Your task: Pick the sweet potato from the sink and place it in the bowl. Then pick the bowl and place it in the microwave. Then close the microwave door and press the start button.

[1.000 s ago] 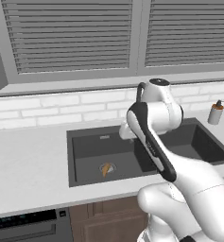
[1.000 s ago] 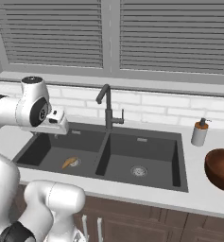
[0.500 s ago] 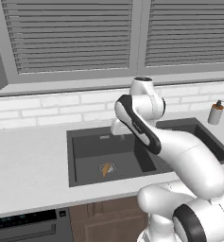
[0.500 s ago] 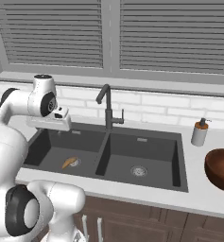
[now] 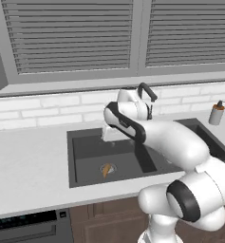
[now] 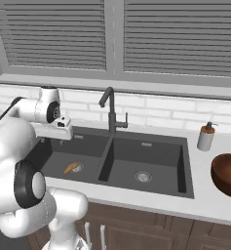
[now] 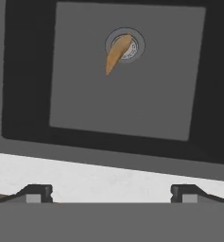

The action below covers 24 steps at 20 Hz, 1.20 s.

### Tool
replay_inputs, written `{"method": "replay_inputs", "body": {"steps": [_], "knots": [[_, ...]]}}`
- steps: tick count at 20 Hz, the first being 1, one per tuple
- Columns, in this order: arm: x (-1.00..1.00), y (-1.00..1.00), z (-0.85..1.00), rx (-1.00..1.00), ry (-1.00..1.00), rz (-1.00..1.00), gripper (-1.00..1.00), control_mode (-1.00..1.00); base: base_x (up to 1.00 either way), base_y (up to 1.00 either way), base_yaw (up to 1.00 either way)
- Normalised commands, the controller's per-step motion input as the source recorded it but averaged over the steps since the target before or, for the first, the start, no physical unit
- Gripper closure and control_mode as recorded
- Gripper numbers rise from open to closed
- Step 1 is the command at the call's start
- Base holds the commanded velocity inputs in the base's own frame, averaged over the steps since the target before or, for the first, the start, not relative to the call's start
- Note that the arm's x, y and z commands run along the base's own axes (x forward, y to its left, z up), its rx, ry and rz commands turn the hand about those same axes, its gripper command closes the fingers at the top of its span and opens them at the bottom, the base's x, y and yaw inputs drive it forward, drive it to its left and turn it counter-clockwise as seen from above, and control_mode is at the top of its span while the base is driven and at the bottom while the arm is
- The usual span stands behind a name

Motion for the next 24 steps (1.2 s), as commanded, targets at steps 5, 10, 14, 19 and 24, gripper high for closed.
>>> {"method": "replay_inputs", "body": {"steps": [5,10,14,19,24], "knots": [[0.04,0.03,-0.55,0.0,0.0,0.0,-1.0,-1.0,0.0,0.0,0.0],[0.05,0.0,-0.5,0.0,-0.01,-0.01,-1.0,-1.0,0.0,0.0,0.0],[0.2,0.0,-0.38,0.0,-0.02,0.0,-1.0,-1.0,0.0,0.0,0.0],[0.39,0.0,-0.28,0.0,-0.02,0.0,-1.0,-1.0,0.0,0.0,0.0],[0.49,0.0,-0.31,0.0,-0.04,0.0,-1.0,-1.0,0.0,0.0,0.0]]}}
